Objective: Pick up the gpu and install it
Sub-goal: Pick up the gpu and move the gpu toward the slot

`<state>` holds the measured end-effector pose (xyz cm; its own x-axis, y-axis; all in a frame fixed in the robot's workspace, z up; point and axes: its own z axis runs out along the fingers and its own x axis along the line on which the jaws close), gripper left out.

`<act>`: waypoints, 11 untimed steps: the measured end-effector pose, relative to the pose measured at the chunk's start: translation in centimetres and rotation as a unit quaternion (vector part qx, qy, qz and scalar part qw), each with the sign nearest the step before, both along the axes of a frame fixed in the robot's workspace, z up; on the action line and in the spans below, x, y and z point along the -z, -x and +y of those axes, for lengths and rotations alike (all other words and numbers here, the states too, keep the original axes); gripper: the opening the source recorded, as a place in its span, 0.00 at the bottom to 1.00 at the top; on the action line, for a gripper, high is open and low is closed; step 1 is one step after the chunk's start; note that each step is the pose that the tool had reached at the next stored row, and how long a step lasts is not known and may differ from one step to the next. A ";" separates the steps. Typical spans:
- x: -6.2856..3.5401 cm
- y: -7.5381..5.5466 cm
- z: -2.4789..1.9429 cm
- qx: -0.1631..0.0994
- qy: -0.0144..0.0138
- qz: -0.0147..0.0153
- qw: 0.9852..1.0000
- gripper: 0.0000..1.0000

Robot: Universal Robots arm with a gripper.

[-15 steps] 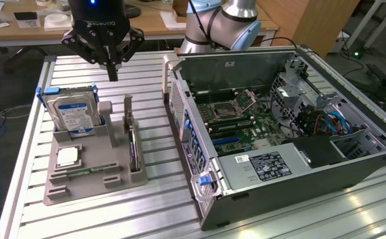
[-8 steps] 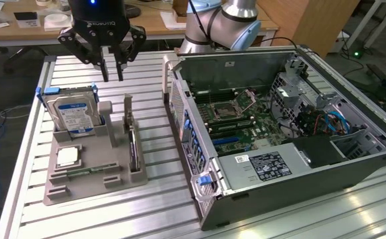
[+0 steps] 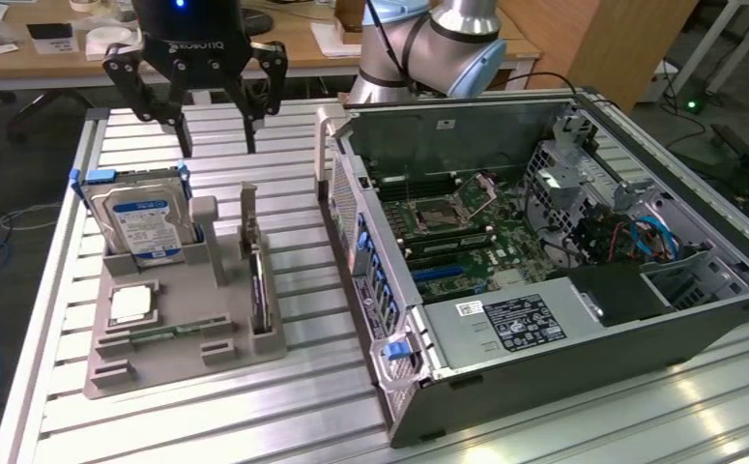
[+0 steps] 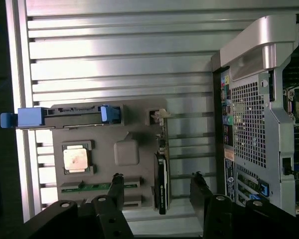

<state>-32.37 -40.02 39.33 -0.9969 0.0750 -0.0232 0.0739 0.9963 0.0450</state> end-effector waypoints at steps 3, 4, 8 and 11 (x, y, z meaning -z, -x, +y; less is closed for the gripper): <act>0.03 0.0 0.00 -0.010 0.000 0.003 1.000 0.65; 0.04 0.0 -0.04 -0.012 0.000 0.003 1.000 0.65; 0.09 0.0 -0.45 -0.015 0.000 0.004 1.000 0.65; 0.15 0.0 -1.37 -0.015 0.000 0.004 1.000 0.65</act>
<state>-32.33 -41.38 39.17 -0.9988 0.0453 -0.0161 0.0446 0.9980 0.0448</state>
